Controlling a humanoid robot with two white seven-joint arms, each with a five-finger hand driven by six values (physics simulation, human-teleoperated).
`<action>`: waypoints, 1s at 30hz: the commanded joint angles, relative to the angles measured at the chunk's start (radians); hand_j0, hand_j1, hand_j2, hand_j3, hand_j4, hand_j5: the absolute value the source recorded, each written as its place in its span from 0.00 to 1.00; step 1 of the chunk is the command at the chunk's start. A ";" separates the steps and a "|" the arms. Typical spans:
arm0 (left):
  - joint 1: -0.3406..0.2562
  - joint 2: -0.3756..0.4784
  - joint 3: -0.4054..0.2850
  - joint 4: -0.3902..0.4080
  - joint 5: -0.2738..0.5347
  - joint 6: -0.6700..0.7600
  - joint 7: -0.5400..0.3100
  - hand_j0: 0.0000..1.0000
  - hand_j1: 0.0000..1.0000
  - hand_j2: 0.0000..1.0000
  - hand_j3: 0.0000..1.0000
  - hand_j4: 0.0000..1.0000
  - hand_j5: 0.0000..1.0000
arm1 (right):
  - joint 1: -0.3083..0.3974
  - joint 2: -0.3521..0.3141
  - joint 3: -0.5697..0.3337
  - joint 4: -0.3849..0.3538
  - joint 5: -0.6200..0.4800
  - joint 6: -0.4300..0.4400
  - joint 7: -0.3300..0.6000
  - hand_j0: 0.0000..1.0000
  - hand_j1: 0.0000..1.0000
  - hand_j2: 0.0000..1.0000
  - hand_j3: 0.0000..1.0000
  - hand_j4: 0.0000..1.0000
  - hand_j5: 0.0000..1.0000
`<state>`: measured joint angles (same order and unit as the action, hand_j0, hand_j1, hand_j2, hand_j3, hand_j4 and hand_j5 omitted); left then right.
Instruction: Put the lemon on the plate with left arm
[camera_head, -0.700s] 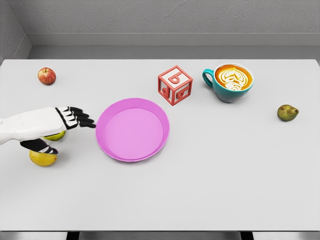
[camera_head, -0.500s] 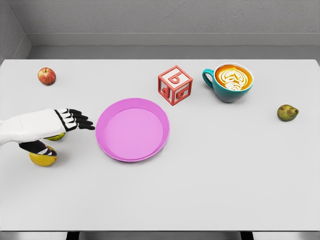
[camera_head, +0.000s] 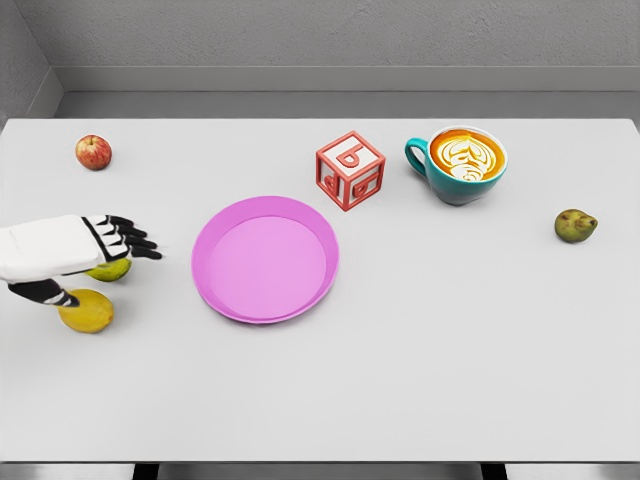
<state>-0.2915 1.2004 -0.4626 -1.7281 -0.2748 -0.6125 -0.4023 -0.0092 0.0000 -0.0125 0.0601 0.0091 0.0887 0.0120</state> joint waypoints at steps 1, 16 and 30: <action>0.000 0.016 0.004 -0.001 -0.033 0.002 -0.003 1.00 1.00 1.00 1.00 1.00 1.00 | 0.000 0.000 0.000 0.001 0.000 0.000 0.000 1.00 1.00 1.00 1.00 1.00 1.00; 0.040 0.016 0.044 -0.007 -0.121 0.002 0.008 1.00 1.00 1.00 1.00 1.00 1.00 | 0.000 0.000 0.000 0.001 0.000 0.000 0.000 1.00 1.00 1.00 1.00 1.00 1.00; 0.077 0.019 0.035 0.021 -0.139 0.002 0.004 1.00 1.00 1.00 1.00 1.00 1.00 | 0.000 0.000 0.000 0.000 0.000 0.000 0.000 1.00 1.00 1.00 1.00 1.00 1.00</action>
<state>-0.2148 1.2182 -0.4250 -1.7081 -0.4187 -0.6125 -0.3998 -0.0092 0.0000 -0.0125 0.0600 0.0091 0.0887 0.0121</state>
